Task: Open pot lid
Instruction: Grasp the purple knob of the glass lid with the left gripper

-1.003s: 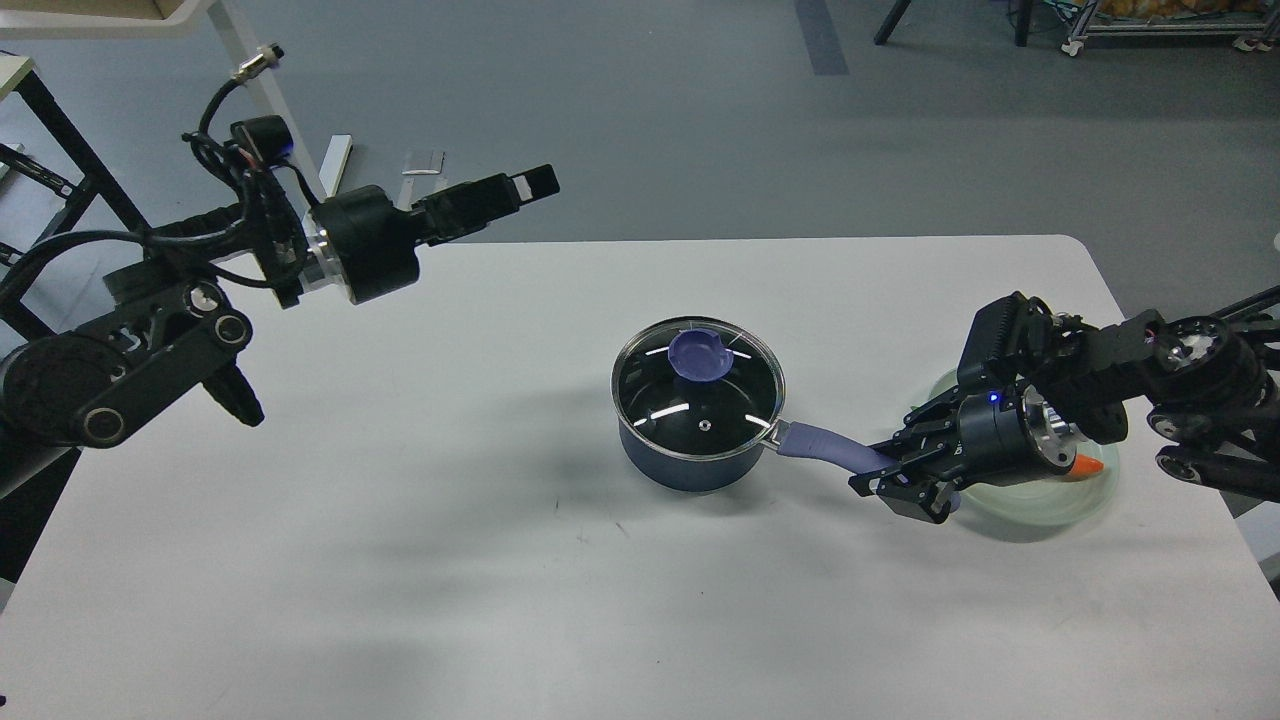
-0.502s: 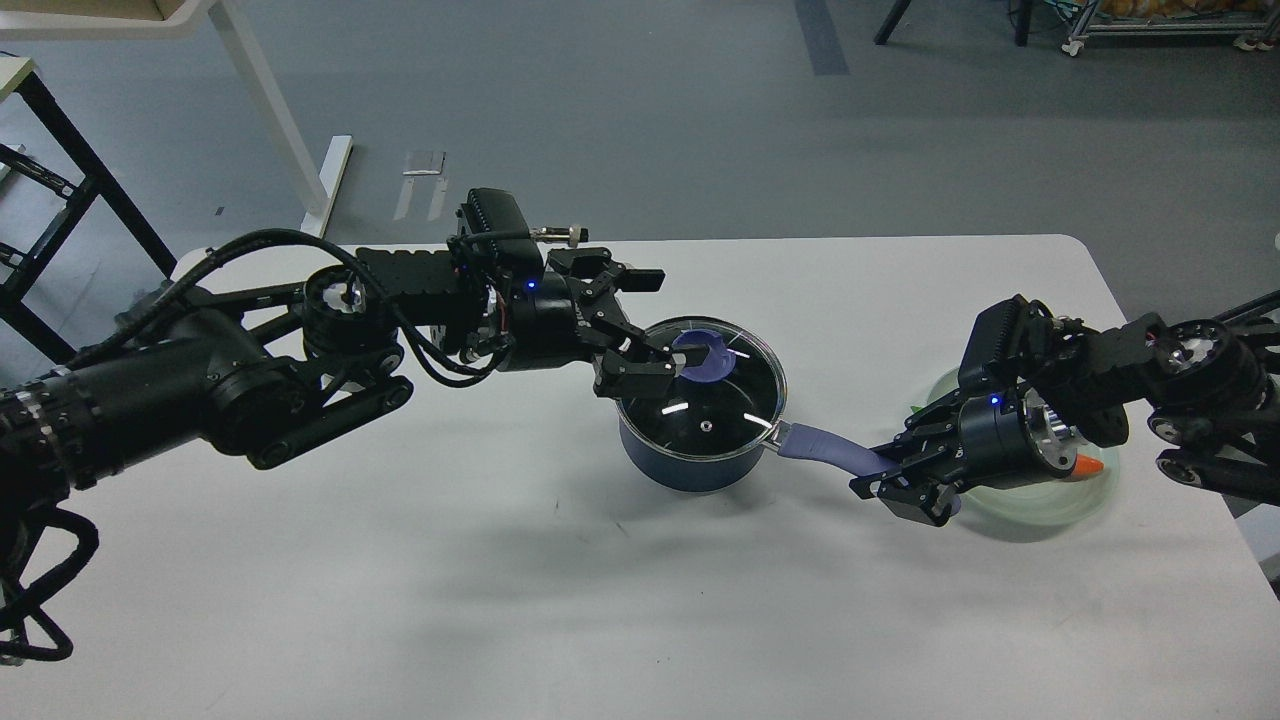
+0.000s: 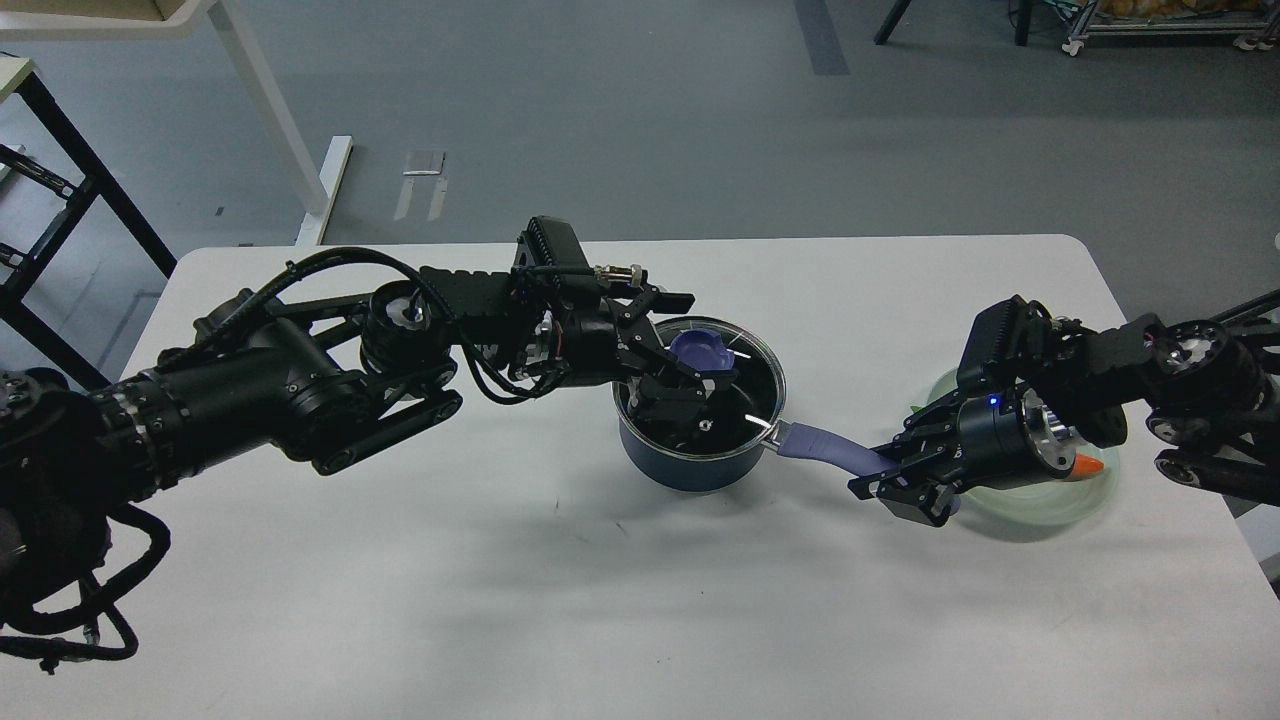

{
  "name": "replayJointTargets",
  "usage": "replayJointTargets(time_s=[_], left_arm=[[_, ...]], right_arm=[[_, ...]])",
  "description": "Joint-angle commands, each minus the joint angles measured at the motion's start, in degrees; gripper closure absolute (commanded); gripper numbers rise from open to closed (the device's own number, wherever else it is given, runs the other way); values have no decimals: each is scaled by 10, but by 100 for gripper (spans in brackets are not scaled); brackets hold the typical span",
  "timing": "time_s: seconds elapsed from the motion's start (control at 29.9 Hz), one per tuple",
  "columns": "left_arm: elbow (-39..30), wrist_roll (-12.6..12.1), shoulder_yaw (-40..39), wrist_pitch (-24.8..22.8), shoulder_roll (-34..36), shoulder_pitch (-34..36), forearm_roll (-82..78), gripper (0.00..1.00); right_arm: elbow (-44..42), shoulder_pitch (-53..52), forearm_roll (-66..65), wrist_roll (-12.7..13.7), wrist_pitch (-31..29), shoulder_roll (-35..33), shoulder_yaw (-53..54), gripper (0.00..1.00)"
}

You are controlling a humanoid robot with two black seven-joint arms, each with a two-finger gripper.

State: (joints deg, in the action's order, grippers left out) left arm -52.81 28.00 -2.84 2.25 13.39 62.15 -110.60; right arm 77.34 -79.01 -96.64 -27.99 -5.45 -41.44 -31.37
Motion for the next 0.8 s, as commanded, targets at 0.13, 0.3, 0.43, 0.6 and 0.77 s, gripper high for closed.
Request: replayJointTargets(time_s=[0.13, 0.3, 0.43, 0.6, 0.77], left_arm=[[26, 0, 1, 0, -18, -3, 0, 1], [39, 0, 2, 0, -25, -4, 0, 1], [44, 0, 3, 0, -31, -4, 0, 1], [53, 0, 3, 0, -37, -5, 0, 1], [57, 0, 3, 0, -42, -7, 0, 2]], right_arm=[[0, 0, 0, 0, 0, 0, 0, 64], [0, 0, 0, 0, 0, 0, 0, 64], [0, 0, 0, 0, 0, 1, 1, 64], [0, 0, 0, 0, 0, 2, 1, 64], [0, 1, 0, 0, 0, 1, 1, 63]])
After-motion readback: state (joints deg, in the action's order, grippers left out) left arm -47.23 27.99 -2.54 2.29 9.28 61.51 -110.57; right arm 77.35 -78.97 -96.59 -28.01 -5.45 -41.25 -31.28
